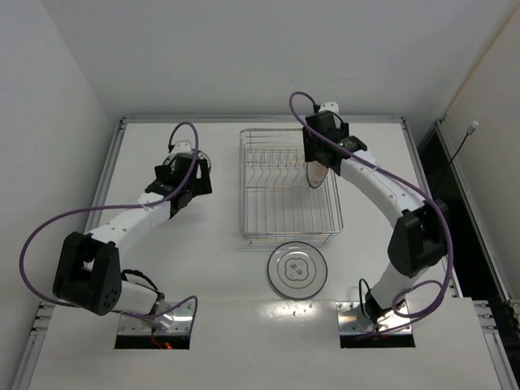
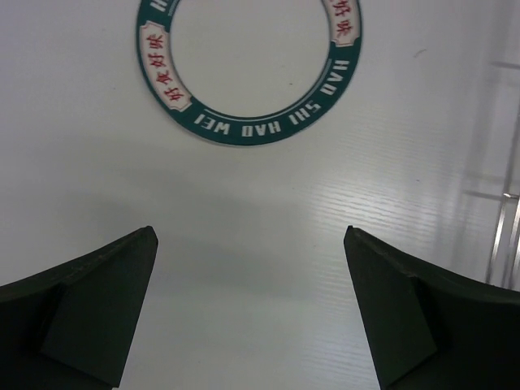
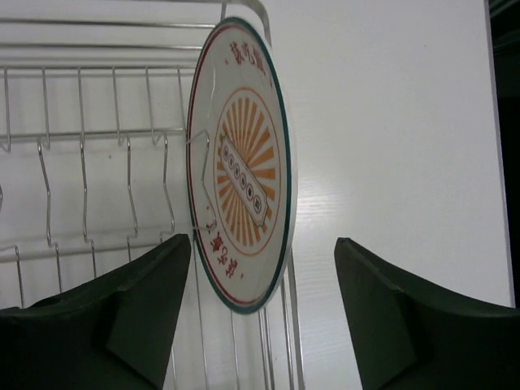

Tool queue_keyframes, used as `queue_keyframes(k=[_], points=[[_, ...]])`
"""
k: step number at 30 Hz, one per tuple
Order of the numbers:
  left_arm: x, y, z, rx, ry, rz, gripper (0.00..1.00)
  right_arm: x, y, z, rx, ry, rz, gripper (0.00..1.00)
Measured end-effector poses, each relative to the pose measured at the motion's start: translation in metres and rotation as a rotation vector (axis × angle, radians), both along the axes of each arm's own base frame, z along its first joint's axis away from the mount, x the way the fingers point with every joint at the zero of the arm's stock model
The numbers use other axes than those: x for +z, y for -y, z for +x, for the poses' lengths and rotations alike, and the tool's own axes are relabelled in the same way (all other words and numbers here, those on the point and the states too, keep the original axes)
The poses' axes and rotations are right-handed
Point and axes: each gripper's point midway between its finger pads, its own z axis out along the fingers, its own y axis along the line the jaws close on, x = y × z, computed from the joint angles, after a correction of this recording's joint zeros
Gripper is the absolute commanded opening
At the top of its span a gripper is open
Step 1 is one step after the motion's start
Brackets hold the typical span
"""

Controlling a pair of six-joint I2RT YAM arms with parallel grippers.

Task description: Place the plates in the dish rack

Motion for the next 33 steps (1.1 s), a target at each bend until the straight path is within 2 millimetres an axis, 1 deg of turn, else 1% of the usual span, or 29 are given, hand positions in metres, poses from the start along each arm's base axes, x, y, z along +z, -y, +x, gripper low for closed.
queue_keyframes(k=[1, 2, 3, 5, 6, 7, 8, 9, 10, 11, 12, 13, 15, 16, 17, 19, 20, 21, 22, 23, 24, 26, 28, 30, 33], points=[[-0.001, -0.003, 0.0, 0.014, 0.0, 0.015, 1.0, 0.0, 0.0, -0.003, 0.005, -0.01, 0.005, 0.73], [-0.001, -0.008, -0.001, 0.035, -0.001, 0.035, 1.0, 0.002, -0.002, -0.008, 0.012, -0.018, 0.016, 0.8], [-0.001, -0.012, -0.001, 0.052, 0.0, 0.052, 1.0, 0.007, -0.003, -0.012, 0.017, -0.016, 0.032, 0.85], [0.001, -0.021, -0.001, 0.082, 0.006, 0.09, 1.0, 0.023, -0.012, -0.022, 0.064, 0.002, 0.089, 0.9], [0.001, -0.025, -0.001, 0.095, 0.004, 0.105, 1.0, 0.035, -0.019, -0.03, 0.102, 0.024, 0.136, 0.9], [0.0, -0.028, 0.001, 0.103, -0.004, 0.114, 1.0, 0.047, -0.026, -0.042, 0.147, 0.043, 0.188, 1.0], [-0.002, -0.028, 0.006, 0.106, -0.017, 0.117, 1.0, 0.058, -0.032, -0.054, 0.186, 0.062, 0.234, 1.0], [-0.004, -0.03, 0.012, 0.112, -0.035, 0.119, 1.0, 0.07, -0.043, -0.065, 0.247, 0.095, 0.297, 1.0], [-0.007, -0.031, 0.02, 0.118, -0.059, 0.118, 1.0, 0.075, -0.05, -0.079, 0.295, 0.11, 0.346, 1.0], [-0.009, -0.032, 0.031, 0.123, -0.081, 0.114, 1.0, 0.076, -0.059, -0.095, 0.352, 0.117, 0.393, 1.0], [-0.01, -0.032, 0.047, 0.128, -0.093, 0.105, 1.0, 0.072, -0.066, -0.11, 0.4, 0.104, 0.427, 1.0], [-0.011, -0.032, 0.062, 0.13, -0.1, 0.096, 1.0, 0.062, -0.073, -0.127, 0.447, 0.076, 0.453, 1.0], [-0.013, -0.026, 0.095, 0.12, -0.102, 0.074, 1.0, 0.033, -0.082, -0.157, 0.507, -0.001, 0.482, 1.0], [-0.014, -0.023, 0.108, 0.11, -0.105, 0.077, 1.0, 0.016, -0.082, -0.17, 0.521, -0.049, 0.487, 1.0], [-0.015, -0.018, 0.117, 0.098, -0.11, 0.09, 1.0, 0.0, -0.08, -0.183, 0.527, -0.089, 0.49, 1.0], [-0.018, -0.003, 0.139, 0.072, -0.127, 0.145, 1.0, -0.03, -0.07, -0.208, 0.511, -0.172, 0.495, 1.0], [-0.019, 0.008, 0.151, 0.057, -0.128, 0.176, 1.0, -0.041, -0.065, -0.22, 0.503, -0.2, 0.499, 1.0], [-0.023, 0.02, 0.162, 0.042, -0.13, 0.202, 1.0, -0.047, -0.061, -0.229, 0.496, -0.215, 0.506, 1.0], [-0.03, 0.034, 0.171, 0.023, -0.133, 0.23, 1.0, -0.052, -0.057, -0.236, 0.487, -0.224, 0.516, 1.0], [-0.04, 0.043, 0.174, 0.008, -0.146, 0.25, 1.0, -0.054, -0.055, -0.242, 0.483, -0.224, 0.526, 1.0], [-0.05, 0.05, 0.173, -0.004, -0.166, 0.274, 1.0, -0.055, -0.053, -0.246, 0.479, -0.222, 0.536, 1.0], [-0.072, 0.051, 0.161, -0.012, -0.236, 0.325, 1.0, -0.054, -0.051, -0.252, 0.472, -0.215, 0.554, 1.0], [-0.089, 0.047, 0.151, -0.01, -0.292, 0.361, 1.0, -0.051, -0.051, -0.252, 0.469, -0.202, 0.568, 1.0], [-0.09, 0.042, 0.15, 0.013, -0.293, 0.375, 1.0, -0.051, -0.052, -0.252, 0.463, -0.205, 0.573, 1.0], [-0.09, 0.033, 0.148, 0.041, -0.304, 0.392, 1.0, -0.057, -0.053, -0.252, 0.456, -0.231, 0.572, 1.0]])
